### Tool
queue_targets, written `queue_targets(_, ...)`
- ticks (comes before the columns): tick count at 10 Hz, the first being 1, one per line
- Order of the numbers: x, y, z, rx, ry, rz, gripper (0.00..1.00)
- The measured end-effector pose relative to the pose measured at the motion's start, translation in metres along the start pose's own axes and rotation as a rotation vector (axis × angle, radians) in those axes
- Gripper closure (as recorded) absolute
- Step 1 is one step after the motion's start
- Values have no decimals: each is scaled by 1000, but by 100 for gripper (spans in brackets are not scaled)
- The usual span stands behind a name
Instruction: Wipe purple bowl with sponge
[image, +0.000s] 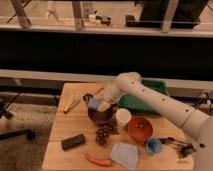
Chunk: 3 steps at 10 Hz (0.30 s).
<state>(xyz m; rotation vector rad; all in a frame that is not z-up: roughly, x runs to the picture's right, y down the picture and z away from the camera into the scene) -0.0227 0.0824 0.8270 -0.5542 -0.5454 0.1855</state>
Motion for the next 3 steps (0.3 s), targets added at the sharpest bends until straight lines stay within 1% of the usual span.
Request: queue_targets(3,5,10,12,-24,16,-10,98)
